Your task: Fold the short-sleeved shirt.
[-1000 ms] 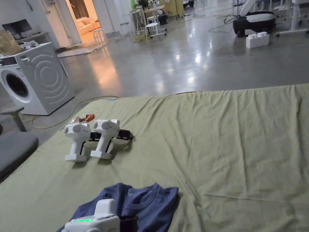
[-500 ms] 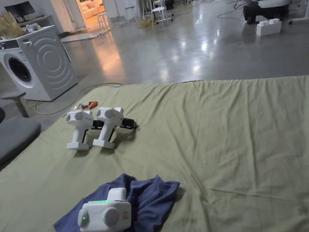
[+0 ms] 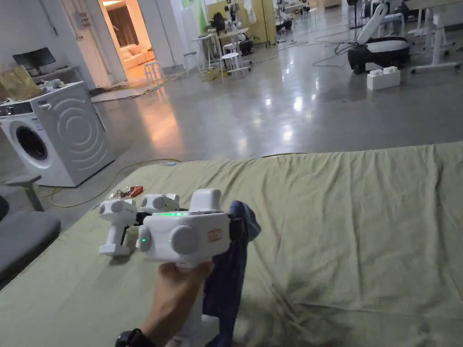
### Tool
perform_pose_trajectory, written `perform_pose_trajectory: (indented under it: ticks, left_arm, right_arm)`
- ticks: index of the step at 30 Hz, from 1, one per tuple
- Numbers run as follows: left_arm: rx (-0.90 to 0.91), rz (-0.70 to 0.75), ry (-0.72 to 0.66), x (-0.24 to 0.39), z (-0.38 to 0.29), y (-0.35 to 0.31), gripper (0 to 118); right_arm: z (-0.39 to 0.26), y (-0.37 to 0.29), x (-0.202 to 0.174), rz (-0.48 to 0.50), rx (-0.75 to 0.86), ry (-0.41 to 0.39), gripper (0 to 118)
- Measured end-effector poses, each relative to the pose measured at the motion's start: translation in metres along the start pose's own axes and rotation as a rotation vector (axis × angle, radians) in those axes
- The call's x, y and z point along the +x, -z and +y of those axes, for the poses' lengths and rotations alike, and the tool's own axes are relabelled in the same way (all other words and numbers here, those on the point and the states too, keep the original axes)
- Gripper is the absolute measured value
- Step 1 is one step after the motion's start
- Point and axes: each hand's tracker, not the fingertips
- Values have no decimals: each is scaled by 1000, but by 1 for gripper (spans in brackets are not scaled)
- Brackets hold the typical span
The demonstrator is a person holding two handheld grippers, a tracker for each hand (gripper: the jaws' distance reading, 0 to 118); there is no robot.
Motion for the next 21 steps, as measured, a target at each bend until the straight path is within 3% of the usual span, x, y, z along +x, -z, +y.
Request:
perform_pose_trajectory:
  ticks: [5, 11, 14, 17, 20, 21]
  left_arm:
    - [-94, -275, 79, 138, -44, 59, 8]
    - [-295, -607, 164, 304, -153, 82, 8]
    - [-387, -701, 130, 353, -202, 75, 8]
    - [-434, -771, 212, 380, -239, 57, 8]
    - [-425, -723, 322, 386, -259, 49, 16]
    - [-429, -753, 287, 377, -257, 50, 40]
  right_arm:
    - [-5, -15, 15, -29, 22, 49, 3]
    - [-15, -38, 37, -100, 25, 95, 3]
    - [-22, -48, 46, -143, 5, 92, 3]
    - [-27, -44, 47, -157, -11, 99, 3]
    - [-31, -37, 47, -151, -17, 116, 3]
    - [-31, -35, 46, -145, -18, 123, 3]
